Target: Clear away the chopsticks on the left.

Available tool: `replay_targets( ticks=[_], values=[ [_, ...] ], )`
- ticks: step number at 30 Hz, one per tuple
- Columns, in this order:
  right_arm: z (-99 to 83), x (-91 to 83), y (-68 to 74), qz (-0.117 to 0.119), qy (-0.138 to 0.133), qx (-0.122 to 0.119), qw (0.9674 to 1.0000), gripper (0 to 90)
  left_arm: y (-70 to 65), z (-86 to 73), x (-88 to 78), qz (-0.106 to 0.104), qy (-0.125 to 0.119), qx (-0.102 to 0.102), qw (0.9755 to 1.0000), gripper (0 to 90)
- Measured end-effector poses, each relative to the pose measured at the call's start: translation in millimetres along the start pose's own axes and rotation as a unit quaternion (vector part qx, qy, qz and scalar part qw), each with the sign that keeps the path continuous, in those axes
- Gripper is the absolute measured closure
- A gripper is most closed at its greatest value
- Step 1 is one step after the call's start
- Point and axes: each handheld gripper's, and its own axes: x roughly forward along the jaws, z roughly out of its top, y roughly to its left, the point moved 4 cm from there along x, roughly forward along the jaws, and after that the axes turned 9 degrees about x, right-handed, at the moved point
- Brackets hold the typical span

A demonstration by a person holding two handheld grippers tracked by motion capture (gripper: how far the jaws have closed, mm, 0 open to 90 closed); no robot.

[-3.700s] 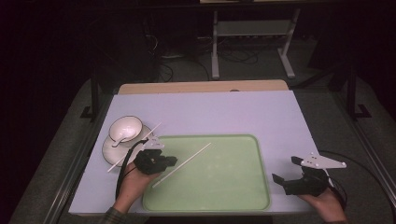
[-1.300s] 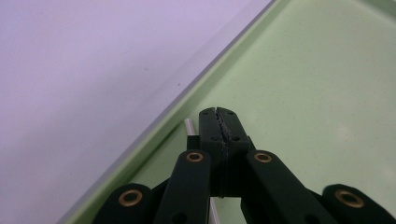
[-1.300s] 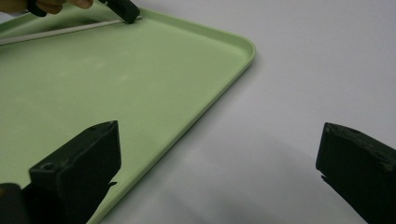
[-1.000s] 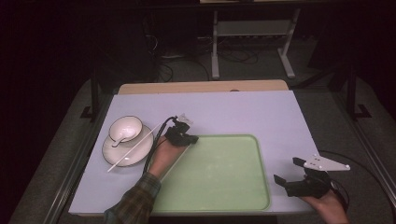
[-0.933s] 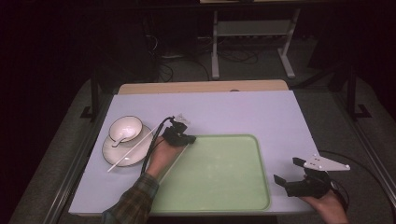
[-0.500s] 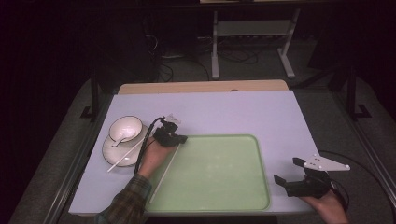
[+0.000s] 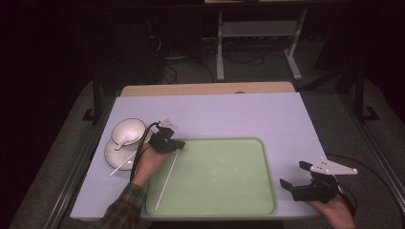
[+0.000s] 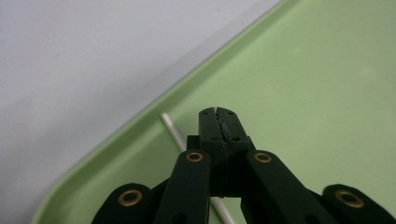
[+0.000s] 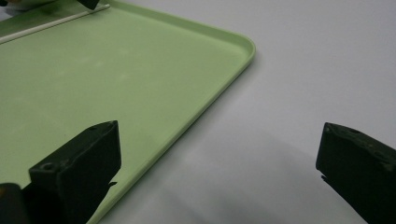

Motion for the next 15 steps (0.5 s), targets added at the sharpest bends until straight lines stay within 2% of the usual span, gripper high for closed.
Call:
replay_targets(
  ticks=[7,8,15],
  values=[
    [0.0,0.1,0.3,0.000,0.000,0.000,1.0000,0.0,-15.9,-9.5,-14.6,-0.011,-0.004,0.010,0.9999,89.7],
    [0.1,0.0,0.2,0.000,0.000,0.000,1.0000,0.0,-21.4,-14.2,-19.2,-0.011,-0.005,0.014,0.9998,89.7],
    [0.3,-0.6,0.5,0.000,-0.001,0.000,1.0000,0.0,-34.1,-31.0,-31.0,-0.011,-0.006,0.015,0.9998,89.7]
  ],
)
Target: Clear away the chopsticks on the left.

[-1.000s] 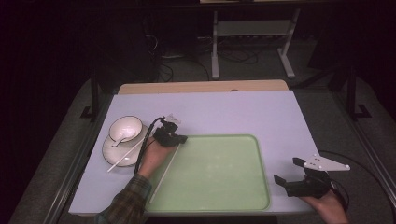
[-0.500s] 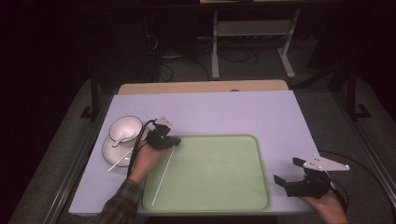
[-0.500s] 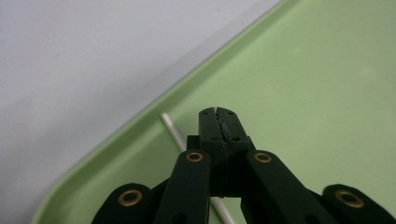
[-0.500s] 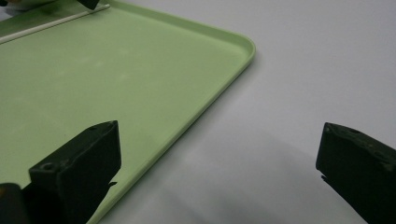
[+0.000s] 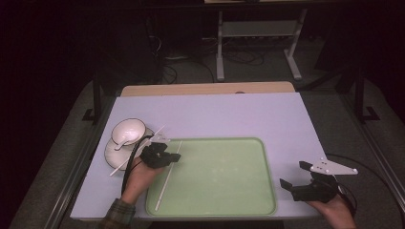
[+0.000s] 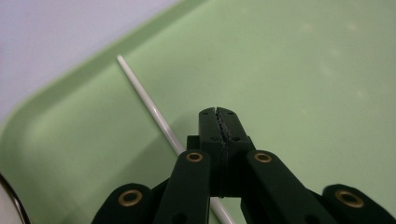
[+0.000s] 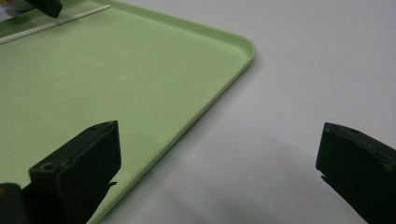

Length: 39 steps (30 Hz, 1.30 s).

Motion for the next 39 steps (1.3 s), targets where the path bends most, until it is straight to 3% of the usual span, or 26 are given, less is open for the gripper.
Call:
replay_targets(
  ticks=[8,26,39],
  values=[
    [0.6,0.2,0.3,0.000,-0.001,-0.001,1.0000,0.0,-6.3,-12.7,-1.5,0.001,0.006,-0.004,1.0000,89.7],
    [0.2,1.0,0.3,0.000,0.001,-0.002,1.0000,0.0,3.6,-19.8,-3.9,0.035,0.019,-0.019,0.9990,89.7],
    [0.5,0.5,0.3,0.001,0.001,-0.002,1.0000,0.0,7.9,-34.4,-18.7,0.053,0.024,-0.041,0.9975,89.7]
  ],
)
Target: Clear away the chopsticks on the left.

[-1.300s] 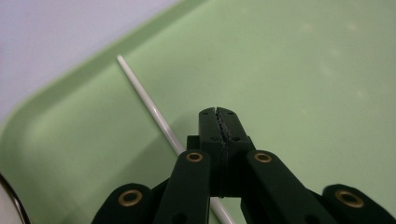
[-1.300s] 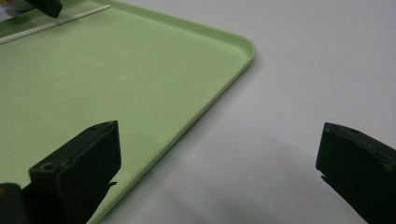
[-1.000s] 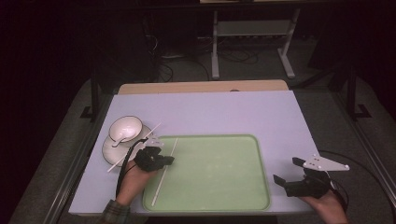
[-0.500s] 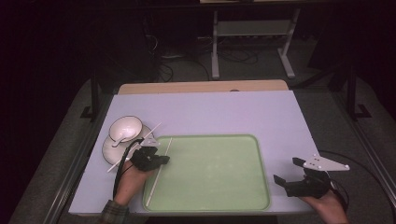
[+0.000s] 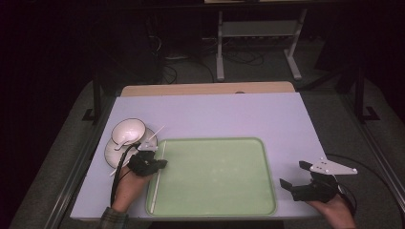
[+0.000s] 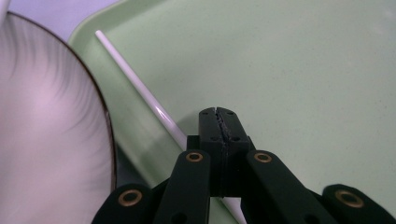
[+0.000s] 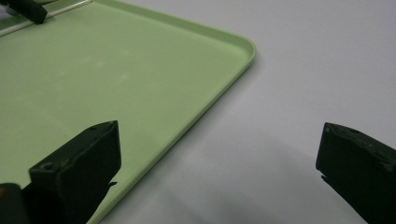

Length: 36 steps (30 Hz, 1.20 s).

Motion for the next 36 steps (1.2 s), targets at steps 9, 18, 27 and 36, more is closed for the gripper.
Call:
replay_targets(
  ticks=[9,18,27,36],
  values=[
    [0.2,0.2,0.4,0.000,-0.001,-0.001,1.0000,0.0,-1.0,-0.7,-0.2,-0.004,-0.004,0.000,1.0000,89.0],
    [0.6,-0.1,0.4,0.000,-0.002,0.000,1.0000,0.0,-8.1,7.0,-8.3,-0.032,-0.031,0.015,0.9989,78.4],
    [0.4,0.1,-0.1,-0.003,0.000,0.000,1.0000,0.0,-15.2,10.3,-16.0,-0.058,-0.040,0.038,0.9968,51.1],
    [1.3,-1.9,-0.4,-0.002,-0.006,0.000,1.0000,0.0,-13.8,3.9,-36.3,-0.053,-0.050,0.042,0.9964,38.0]
  ],
)
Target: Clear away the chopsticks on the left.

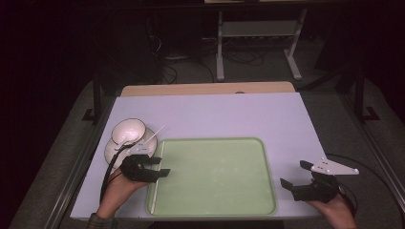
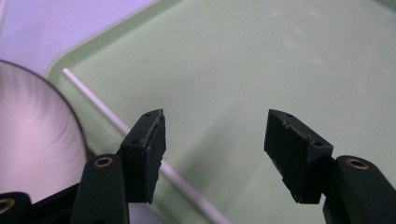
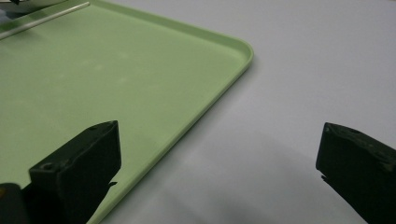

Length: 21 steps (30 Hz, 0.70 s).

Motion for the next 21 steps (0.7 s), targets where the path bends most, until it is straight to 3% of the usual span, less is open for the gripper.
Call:
replay_targets(
  ticks=[21],
  values=[
    [2.9,5.7,1.6,0.006,0.003,-0.005,1.0000,0.0,20.3,-29.3,-49.1,0.040,-0.007,-0.030,0.9988,39.4]
  ],
)
